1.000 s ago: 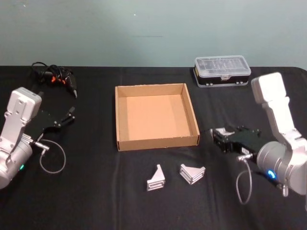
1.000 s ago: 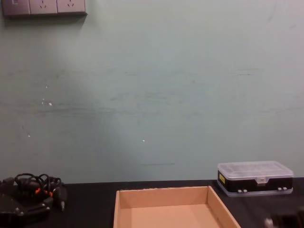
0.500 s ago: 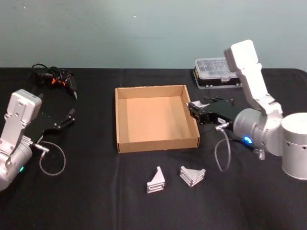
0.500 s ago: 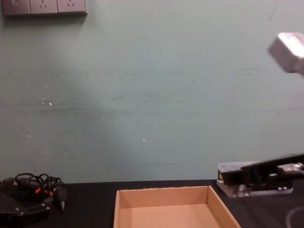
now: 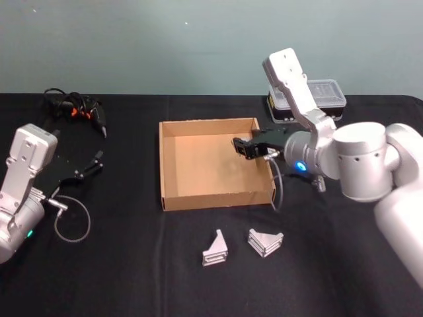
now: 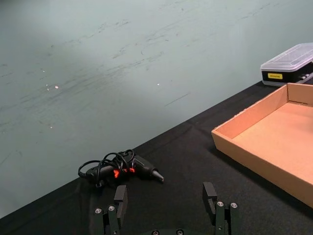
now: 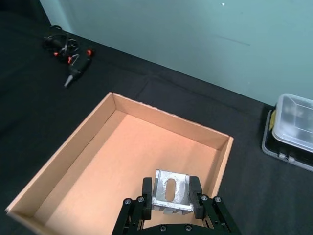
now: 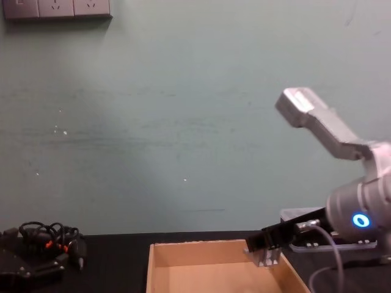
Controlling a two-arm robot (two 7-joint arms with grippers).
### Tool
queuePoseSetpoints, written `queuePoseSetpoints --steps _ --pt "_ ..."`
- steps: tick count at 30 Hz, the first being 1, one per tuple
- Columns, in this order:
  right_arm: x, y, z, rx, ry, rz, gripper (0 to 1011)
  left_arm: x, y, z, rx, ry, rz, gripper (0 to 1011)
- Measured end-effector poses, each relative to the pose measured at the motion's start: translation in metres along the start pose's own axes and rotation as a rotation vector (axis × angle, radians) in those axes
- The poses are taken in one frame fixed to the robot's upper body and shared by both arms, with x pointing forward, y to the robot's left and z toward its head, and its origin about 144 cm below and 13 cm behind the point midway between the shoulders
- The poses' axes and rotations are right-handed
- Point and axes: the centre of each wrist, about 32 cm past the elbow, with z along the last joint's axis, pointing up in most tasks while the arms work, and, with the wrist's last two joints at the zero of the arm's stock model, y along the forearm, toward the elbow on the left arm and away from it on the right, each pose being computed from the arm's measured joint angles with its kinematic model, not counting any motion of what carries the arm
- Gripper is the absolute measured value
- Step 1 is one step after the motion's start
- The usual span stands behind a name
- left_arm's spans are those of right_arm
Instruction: Use one hand to pick up the angle iron from the table and place it into the box.
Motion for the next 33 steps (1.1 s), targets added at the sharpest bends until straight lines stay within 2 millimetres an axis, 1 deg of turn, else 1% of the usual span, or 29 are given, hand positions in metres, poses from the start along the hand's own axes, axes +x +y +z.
queuePoseSetpoints --steps 4,13,24,29,33 --pt "0.002 0.02 0.003 -0.017 0.005 -0.006 457 0.0 0.0 0.0 0.0 0.0 0.0 1011" --pt "0.001 0.042 0.005 -0.043 -0.019 -0.025 457 0.0 0.0 0.0 0.0 0.0 0.0 1011" --pt "0.0 0.058 0.003 -0.082 -0.027 -0.033 457 0.0 0.0 0.0 0.0 0.0 0.0 1011" --pt "0.001 0.062 0.003 -0.116 -0.032 -0.036 456 0.0 0.0 0.0 0.0 0.0 0.0 1011" --pt "0.001 0.062 0.003 -0.114 -0.033 -0.036 457 0.0 0.0 0.0 0.0 0.0 0.0 1011"
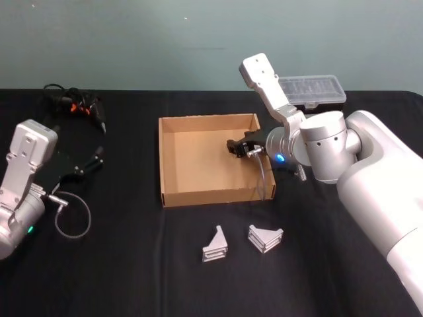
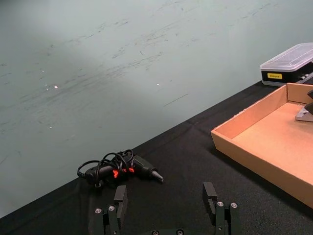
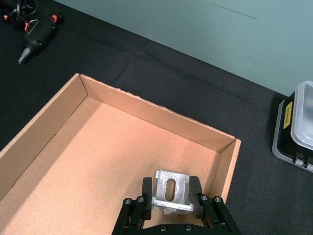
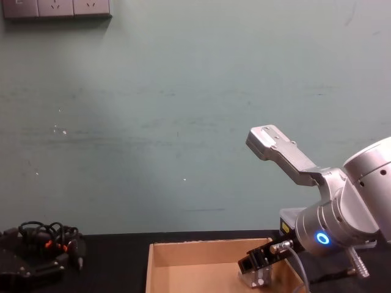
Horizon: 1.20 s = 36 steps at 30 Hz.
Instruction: Use one hand to pick up the angle iron from the table and place it into the box.
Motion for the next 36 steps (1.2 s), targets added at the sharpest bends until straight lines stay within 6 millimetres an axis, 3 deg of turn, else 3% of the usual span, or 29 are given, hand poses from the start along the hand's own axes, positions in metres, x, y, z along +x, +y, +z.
queuePoseSetpoints --steps 5,22,28,36 --pt "0.0 0.0 0.0 0.002 0.001 0.0 476 0.0 0.0 0.0 0.0 0.0 0.0 1011" --pt "0.0 -0.001 0.0 0.008 0.003 0.001 983 0.0 0.0 0.0 0.0 0.0 0.0 1011" --pt "-0.004 -0.013 -0.004 0.041 -0.014 0.002 1004 0.0 0.0 0.0 0.0 0.0 0.0 1011" --pt "-0.01 -0.045 -0.01 0.104 -0.021 0.024 1004 0.0 0.0 0.0 0.0 0.0 0.0 1011"
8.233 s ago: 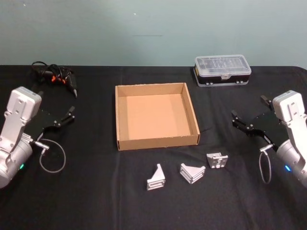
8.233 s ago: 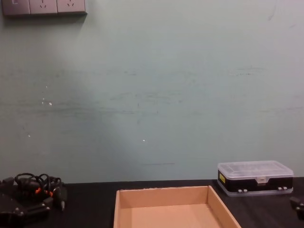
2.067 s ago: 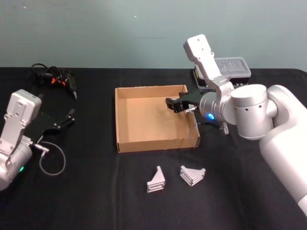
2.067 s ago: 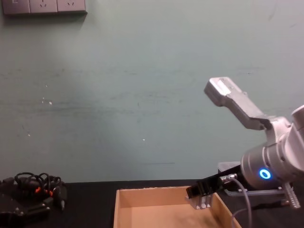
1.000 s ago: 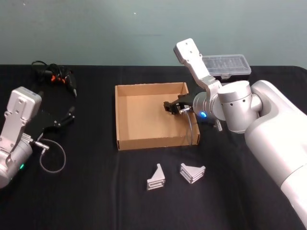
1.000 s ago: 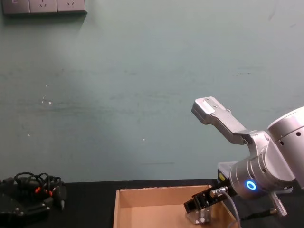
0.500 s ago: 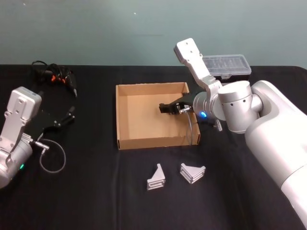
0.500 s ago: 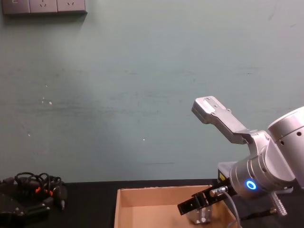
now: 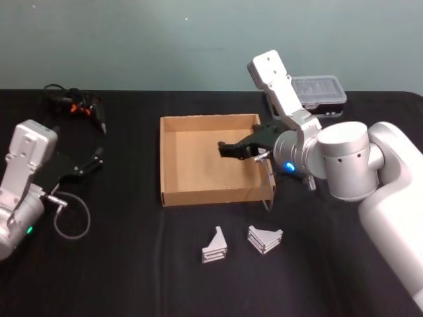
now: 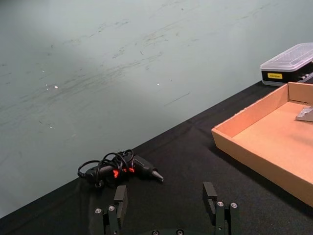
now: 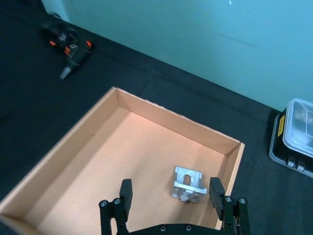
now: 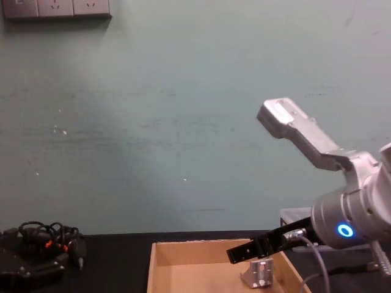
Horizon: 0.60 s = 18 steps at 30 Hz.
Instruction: Use one hand to pick up the angle iron from the table and place it into the box.
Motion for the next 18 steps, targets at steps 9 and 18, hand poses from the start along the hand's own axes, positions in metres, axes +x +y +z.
queuePoseSetpoints --steps 9,18 --pt "-0.007 -0.045 -0.007 0.042 0.004 0.031 1004 0.0 0.0 0.0 0.0 0.0 0.0 1011" --pt "-0.011 -0.096 -0.028 0.016 -0.002 0.056 1004 0.0 0.0 0.0 0.0 0.0 0.0 1011"
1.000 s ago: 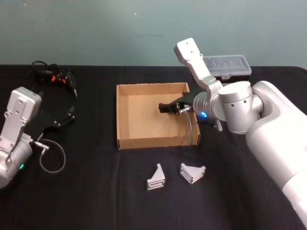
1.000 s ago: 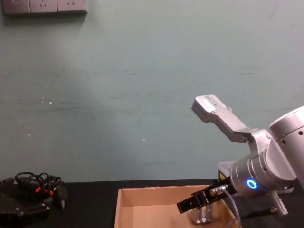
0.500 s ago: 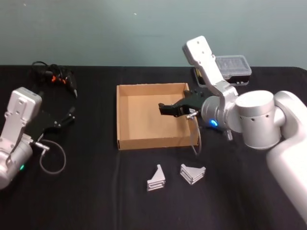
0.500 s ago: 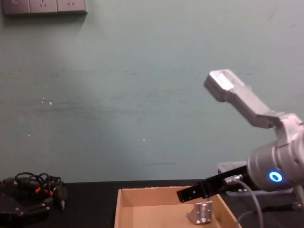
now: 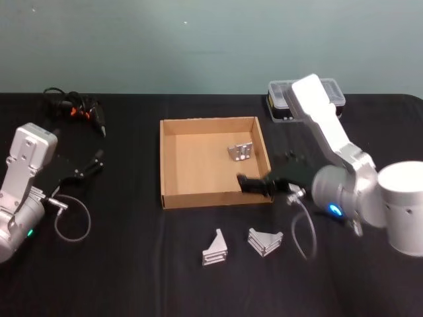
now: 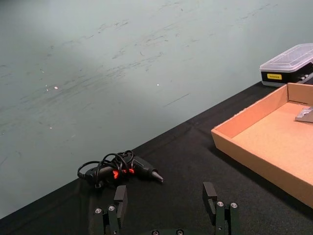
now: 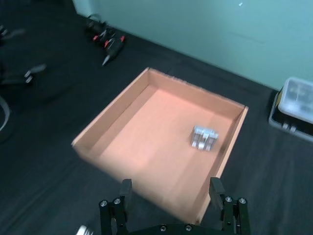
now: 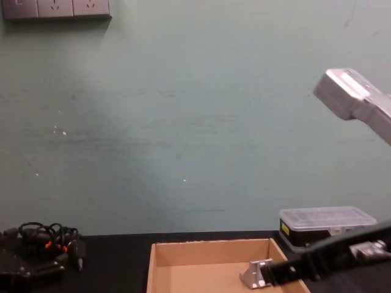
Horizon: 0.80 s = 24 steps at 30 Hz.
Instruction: Use one hand to pick up the angle iron from the table and place it into the box.
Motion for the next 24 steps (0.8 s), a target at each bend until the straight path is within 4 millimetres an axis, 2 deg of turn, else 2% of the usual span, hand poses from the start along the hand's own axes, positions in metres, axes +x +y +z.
queuePoseSetpoints --steps 10,19,24 --pt "-0.006 -0.037 -0.02 -0.091 -0.091 0.091 1004 0.0 0.0 0.0 0.0 0.0 0.0 1011" --pt "-0.011 -0.04 -0.041 -0.187 -0.091 0.092 1004 0.0 0.0 0.0 0.0 0.0 0.0 1011" --pt "-0.011 -0.037 -0.046 -0.202 -0.083 0.096 1004 0.0 0.0 0.0 0.0 0.0 0.0 1011"
